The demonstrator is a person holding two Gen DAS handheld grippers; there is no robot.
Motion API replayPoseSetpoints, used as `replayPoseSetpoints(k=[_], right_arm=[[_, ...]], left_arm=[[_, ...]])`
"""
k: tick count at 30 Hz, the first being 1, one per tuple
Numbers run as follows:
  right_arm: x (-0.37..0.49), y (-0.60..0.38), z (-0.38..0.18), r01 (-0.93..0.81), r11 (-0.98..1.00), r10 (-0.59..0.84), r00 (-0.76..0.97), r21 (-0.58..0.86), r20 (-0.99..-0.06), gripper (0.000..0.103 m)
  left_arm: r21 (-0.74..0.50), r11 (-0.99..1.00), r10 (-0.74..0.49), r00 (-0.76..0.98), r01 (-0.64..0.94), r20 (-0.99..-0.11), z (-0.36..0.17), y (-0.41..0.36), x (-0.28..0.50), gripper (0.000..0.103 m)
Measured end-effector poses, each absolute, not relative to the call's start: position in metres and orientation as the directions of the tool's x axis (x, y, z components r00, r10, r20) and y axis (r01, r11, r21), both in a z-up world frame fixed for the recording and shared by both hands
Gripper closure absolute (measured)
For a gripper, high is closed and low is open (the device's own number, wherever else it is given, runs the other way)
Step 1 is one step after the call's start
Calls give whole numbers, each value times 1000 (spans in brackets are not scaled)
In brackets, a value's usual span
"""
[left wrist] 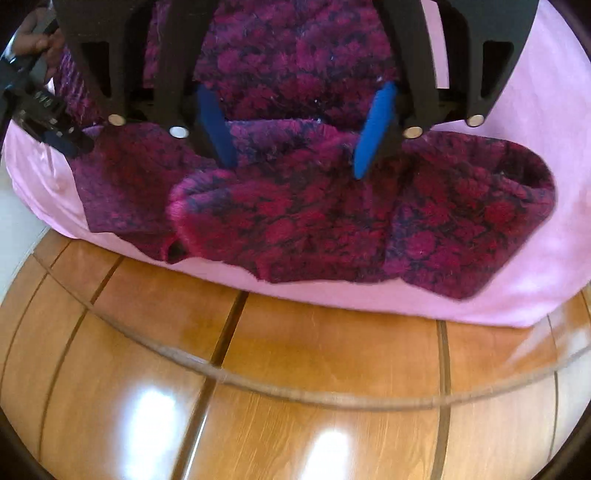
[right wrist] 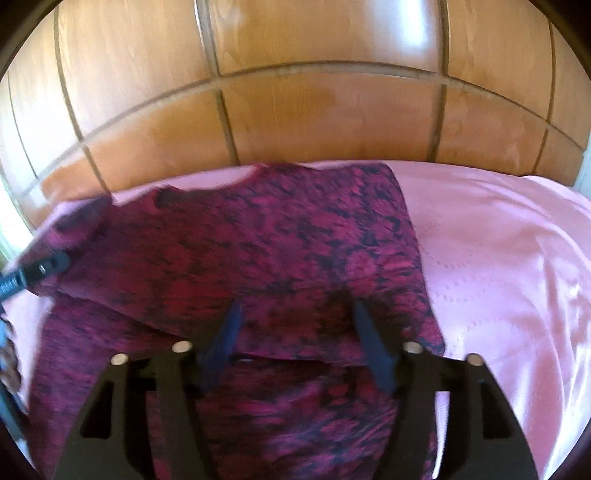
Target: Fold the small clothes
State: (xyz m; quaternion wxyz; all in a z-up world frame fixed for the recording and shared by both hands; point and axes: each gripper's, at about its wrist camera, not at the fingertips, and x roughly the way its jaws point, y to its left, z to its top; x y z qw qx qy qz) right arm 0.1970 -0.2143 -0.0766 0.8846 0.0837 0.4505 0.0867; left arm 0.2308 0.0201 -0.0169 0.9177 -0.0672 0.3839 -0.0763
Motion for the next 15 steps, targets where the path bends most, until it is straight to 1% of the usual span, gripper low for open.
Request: replayPoseSetpoints(k=[2, 6, 8, 10, 13, 14, 15], right_arm=[[199, -203, -67, -116, 941, 327, 565, 319, -758, 34], [217, -160, -61, -197, 850, 519, 475, 489, -711, 33], [231, -136, -68, -209, 810, 582, 408, 548, -704, 33], [241, -113, -76, -205, 802, 594, 368, 561, -715, 33], [261, -81, -92, -186, 794, 606, 315, 578, -731, 41], [267, -71, -96, -181, 798, 601, 302, 575, -740, 46], [264, -63, -98, -184, 805, 593, 300, 564, -747, 54]], left_arm=[[-161, 981, -187, 707, 104, -682, -12, 19, 218, 31], [-155, 983, -174, 732, 95, -659, -6, 33, 205, 30], [-135, 989, -130, 746, 54, -653, -5, 40, 200, 30], [-135, 991, -87, 744, -4, -663, -7, 54, 198, 30], [-177, 977, -40, 722, -116, -691, -22, 85, 194, 30], [-188, 971, -28, 708, -149, -706, -28, 95, 193, 30], [-199, 963, -18, 696, -180, -718, -34, 104, 194, 30]])
